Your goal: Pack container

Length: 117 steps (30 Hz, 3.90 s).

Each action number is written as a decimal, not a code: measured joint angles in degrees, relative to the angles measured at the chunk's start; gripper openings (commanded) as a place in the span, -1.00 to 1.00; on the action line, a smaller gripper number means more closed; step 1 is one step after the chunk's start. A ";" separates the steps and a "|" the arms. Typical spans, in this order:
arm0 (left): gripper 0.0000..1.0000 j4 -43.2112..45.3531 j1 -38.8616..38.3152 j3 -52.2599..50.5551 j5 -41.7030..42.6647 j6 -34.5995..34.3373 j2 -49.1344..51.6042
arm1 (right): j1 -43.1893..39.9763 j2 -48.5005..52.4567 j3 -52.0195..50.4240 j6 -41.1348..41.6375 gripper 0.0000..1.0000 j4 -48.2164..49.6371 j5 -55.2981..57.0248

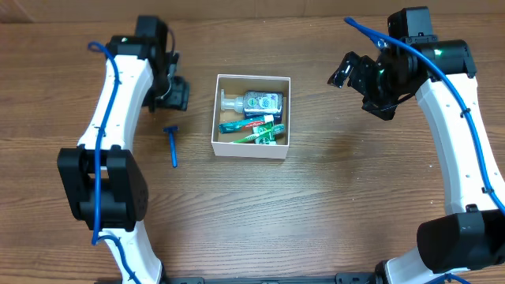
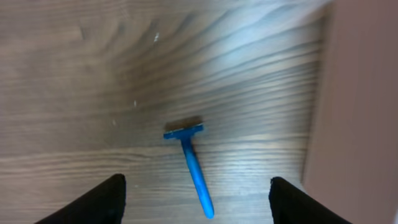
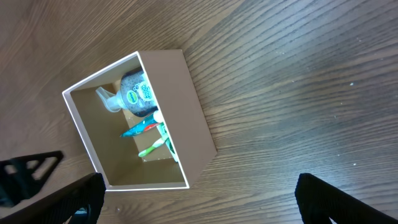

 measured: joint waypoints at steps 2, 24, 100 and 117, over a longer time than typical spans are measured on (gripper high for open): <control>0.33 2.32 1.25 -5.38 0.48 -0.94 -0.02 | 0.00 0.00 0.00 0.02 1.00 -0.04 0.00; -0.92 18.62 1.29 -27.43 2.43 -9.53 -1.90 | 0.00 0.00 0.00 -0.02 1.00 0.04 0.02; 1.00 -16.02 0.94 19.74 -5.01 -10.88 -25.20 | 4.81 -45.79 -21.79 -1.11 1.00 22.75 26.77; 1.00 -16.02 0.94 19.71 -4.98 -10.88 -25.20 | 4.79 -87.67 -81.81 -1.33 1.00 37.38 28.48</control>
